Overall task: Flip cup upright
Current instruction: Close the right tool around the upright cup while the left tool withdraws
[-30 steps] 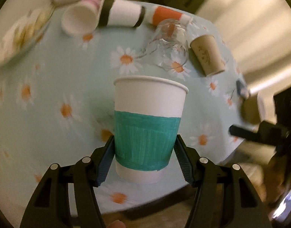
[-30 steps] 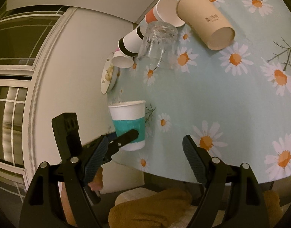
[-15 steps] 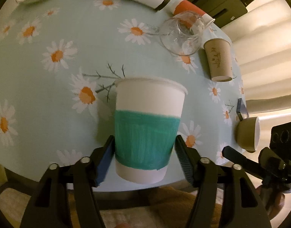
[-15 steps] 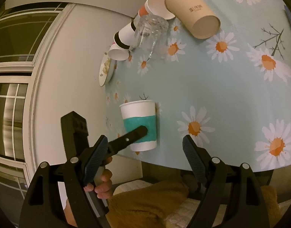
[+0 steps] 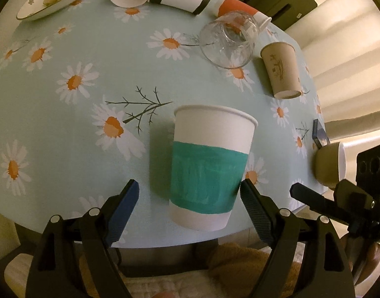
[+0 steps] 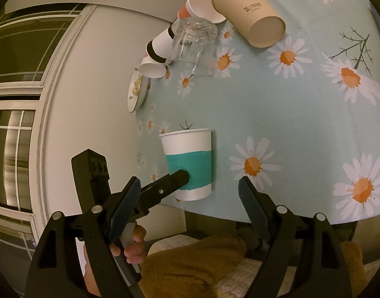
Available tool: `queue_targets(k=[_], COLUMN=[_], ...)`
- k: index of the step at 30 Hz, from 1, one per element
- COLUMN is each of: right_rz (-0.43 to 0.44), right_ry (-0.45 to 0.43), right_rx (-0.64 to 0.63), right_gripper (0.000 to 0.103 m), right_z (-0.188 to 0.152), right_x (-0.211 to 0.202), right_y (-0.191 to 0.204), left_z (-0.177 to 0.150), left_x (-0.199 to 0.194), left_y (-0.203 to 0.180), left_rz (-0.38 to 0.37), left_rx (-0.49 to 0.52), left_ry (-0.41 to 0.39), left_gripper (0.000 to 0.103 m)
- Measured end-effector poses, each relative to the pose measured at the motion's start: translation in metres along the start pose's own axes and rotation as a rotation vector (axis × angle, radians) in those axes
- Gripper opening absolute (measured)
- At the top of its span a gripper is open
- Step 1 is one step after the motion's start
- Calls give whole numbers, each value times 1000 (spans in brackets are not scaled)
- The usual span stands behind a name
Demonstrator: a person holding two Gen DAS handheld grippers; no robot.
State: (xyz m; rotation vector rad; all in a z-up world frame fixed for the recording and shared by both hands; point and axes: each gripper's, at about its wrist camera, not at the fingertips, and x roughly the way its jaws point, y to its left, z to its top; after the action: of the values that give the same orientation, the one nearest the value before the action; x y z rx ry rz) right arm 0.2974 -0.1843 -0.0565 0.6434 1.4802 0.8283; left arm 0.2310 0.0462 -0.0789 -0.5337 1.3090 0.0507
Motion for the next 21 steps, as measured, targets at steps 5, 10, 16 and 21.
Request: queue_targets(k=[5,10,16,21], right_rz=[-8,-29,-87,-183], right_ry=[3,8,55,93], right_rx=[1,-3,-50,-127], right_gripper=[81,81,81,81], right_z=[2,7,16,19], right_x=[3,11,40,70], right_y=[-1,0,13,32], left_z=[-1,-7,-28,-53], left_x=[-2,-21,-50,-66], left_y=[0,3,17,36], left_rz=[-9,-31,-75,-121], left_rx=[21,44,58,20], left_ry=[-2,-34,-96,-188], left_gripper=[81,81,81,81])
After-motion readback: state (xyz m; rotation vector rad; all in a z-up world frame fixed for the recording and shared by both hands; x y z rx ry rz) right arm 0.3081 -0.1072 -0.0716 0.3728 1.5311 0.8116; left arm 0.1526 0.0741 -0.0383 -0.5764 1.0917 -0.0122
